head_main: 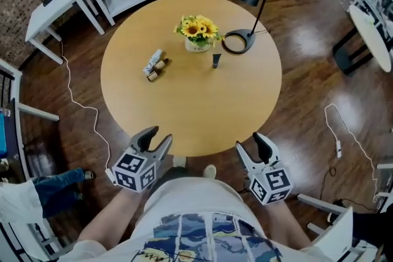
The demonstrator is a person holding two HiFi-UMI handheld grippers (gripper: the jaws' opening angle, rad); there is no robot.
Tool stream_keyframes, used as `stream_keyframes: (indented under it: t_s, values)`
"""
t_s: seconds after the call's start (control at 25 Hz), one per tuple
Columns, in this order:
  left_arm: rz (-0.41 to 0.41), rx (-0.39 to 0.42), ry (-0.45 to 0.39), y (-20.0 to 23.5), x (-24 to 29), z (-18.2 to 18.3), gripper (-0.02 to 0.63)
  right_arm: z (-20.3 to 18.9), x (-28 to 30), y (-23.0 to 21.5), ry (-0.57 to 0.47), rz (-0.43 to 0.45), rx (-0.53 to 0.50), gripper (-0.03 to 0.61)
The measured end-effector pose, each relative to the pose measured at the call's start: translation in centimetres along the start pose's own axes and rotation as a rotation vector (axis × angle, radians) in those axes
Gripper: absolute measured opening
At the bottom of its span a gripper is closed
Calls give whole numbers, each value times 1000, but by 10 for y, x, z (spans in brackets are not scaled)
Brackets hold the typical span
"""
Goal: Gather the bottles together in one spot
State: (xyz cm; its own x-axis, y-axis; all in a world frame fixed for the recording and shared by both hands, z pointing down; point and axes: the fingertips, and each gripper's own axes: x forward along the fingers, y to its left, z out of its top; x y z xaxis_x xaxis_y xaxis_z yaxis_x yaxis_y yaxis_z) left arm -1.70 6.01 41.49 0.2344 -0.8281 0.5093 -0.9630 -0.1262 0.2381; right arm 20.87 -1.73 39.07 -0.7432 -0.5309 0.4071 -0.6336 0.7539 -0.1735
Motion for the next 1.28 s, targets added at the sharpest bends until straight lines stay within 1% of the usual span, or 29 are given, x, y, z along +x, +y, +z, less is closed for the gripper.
stream_keyframes:
  t_s: [0.08,0.16,0.24,0.28,0.48,0.6,0.76,0.84,0.88,0.96,1.08,1.16,1.28]
  values:
    - [36,4,-13,-12,-3,-2,189,-9,-7,-1,3,42,10,268]
    - [72,-11,-22,-19,-5,-5,197,-15,-10,-6,8,73,-18,268]
    - [93,-30,-15,-28,-9,-12,208,-17,-14,-7,7,95,-44,268]
    - [100,-27,-5,-32,-11,-15,218,-17,-17,-7,2,103,-53,268]
    - [146,-10,24,-39,-20,-22,221,-14,-26,-8,-22,123,-49,268]
    - [176,20,58,-39,-23,-26,222,-15,-30,-8,-27,128,-52,268]
    - [183,28,65,-36,-20,-26,222,-14,-32,-15,-38,113,-44,268]
    - [161,7,50,-35,-15,-23,229,-14,-34,-18,-41,98,-34,268]
    - [147,-3,44,-34,-13,-22,242,-13,-35,-19,-41,92,-31,268]
    - [132,0,40,-30,-8,-19,252,-12,-34,-20,-39,84,-27,268]
    - [130,44,33,-16,0,-13,252,-9,-30,-20,-37,65,-26,268]
    - [129,77,36,0,8,-11,252,-7,-25,-19,-35,49,-21,268]
    - [140,104,83,39,22,-13,241,-2,-17,-13,-28,25,-12,268]
